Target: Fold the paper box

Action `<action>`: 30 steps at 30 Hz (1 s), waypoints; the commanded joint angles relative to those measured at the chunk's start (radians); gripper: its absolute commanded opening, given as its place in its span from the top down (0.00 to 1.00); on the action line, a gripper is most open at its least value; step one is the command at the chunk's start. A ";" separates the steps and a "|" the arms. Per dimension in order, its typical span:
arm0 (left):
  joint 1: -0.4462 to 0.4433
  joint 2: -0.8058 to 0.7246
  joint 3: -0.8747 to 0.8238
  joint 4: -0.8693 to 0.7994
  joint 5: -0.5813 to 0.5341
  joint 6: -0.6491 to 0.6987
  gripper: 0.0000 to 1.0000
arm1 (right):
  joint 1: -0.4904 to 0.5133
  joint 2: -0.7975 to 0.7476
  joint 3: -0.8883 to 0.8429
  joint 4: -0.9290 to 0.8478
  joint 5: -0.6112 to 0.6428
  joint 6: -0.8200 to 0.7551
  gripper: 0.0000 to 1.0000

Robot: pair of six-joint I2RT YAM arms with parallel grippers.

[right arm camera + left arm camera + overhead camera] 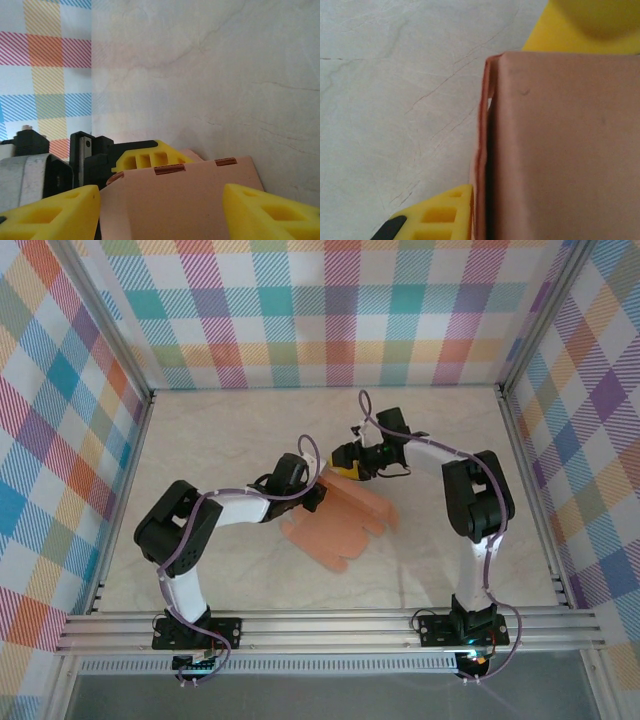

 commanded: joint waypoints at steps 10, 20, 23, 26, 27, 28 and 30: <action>-0.014 0.027 -0.008 0.034 0.012 -0.018 0.80 | 0.011 0.060 0.012 -0.051 -0.047 -0.019 0.43; -0.014 0.043 -0.024 0.094 -0.023 -0.087 0.81 | 0.010 0.069 0.017 -0.082 -0.021 -0.050 0.55; -0.013 0.057 -0.023 0.122 -0.034 -0.113 0.84 | 0.011 0.068 0.012 -0.080 -0.023 -0.045 0.54; -0.014 0.073 -0.015 0.130 -0.019 -0.121 0.86 | 0.011 0.063 0.000 -0.067 -0.025 -0.033 0.50; -0.013 0.076 -0.013 0.134 -0.016 -0.125 0.88 | 0.011 0.062 -0.004 -0.062 -0.027 -0.028 0.50; -0.014 0.078 -0.015 0.138 -0.016 -0.129 0.89 | 0.012 0.060 -0.008 -0.057 -0.029 -0.023 0.50; -0.013 0.080 -0.013 0.140 -0.018 -0.131 1.00 | 0.014 0.056 -0.016 -0.048 -0.031 -0.016 0.50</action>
